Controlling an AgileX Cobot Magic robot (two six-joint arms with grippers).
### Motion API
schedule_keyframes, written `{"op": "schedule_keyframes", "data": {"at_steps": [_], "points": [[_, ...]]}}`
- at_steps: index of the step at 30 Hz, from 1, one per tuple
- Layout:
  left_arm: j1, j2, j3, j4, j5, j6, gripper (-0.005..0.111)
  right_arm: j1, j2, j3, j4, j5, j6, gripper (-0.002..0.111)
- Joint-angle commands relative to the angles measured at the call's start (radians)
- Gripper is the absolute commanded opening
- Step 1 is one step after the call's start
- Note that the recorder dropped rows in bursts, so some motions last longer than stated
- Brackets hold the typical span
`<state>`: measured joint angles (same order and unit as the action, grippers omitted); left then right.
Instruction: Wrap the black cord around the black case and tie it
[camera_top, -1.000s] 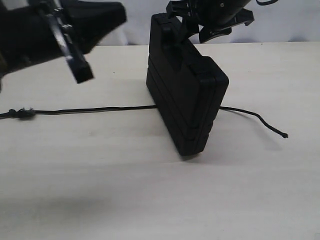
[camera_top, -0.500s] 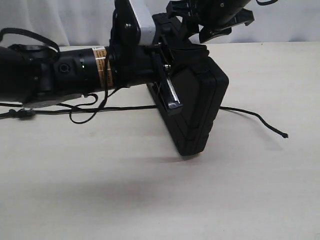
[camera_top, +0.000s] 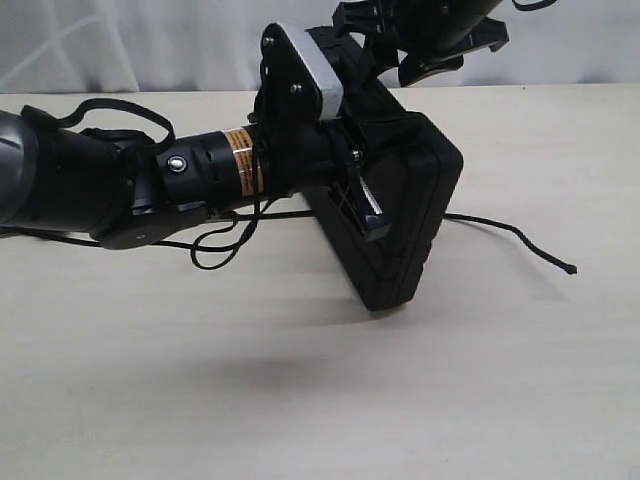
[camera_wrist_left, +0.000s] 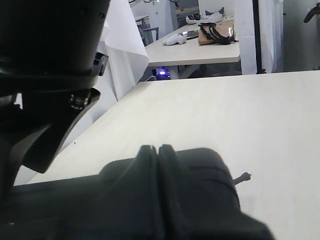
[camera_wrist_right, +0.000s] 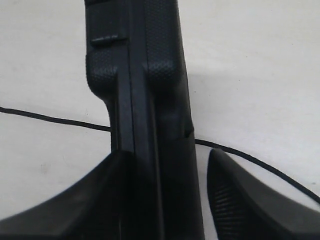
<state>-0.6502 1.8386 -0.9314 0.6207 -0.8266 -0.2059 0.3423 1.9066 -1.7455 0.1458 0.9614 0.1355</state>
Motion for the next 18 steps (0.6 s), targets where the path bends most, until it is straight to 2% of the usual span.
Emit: {"op": "schedule_keyframes", "data": {"at_steps": [1,13,16,18], "points": [[-0.002,0.006,-0.002,0.011,0.043,-0.001,0.000,-0.005,0.034,0.019,-0.049,0.029,-0.016,0.047],[-0.002,0.006,-0.002,0.021,0.059,-0.011,0.000,-0.005,0.034,0.019,-0.023,0.060,-0.014,0.046],[-0.002,-0.001,-0.002,0.034,0.076,-0.013,0.000,-0.005,0.034,0.019,-0.019,0.084,0.013,0.035],[-0.002,-0.016,0.000,0.060,0.114,-0.042,0.000,-0.005,0.034,0.019,-0.019,0.089,0.016,0.025]]}}
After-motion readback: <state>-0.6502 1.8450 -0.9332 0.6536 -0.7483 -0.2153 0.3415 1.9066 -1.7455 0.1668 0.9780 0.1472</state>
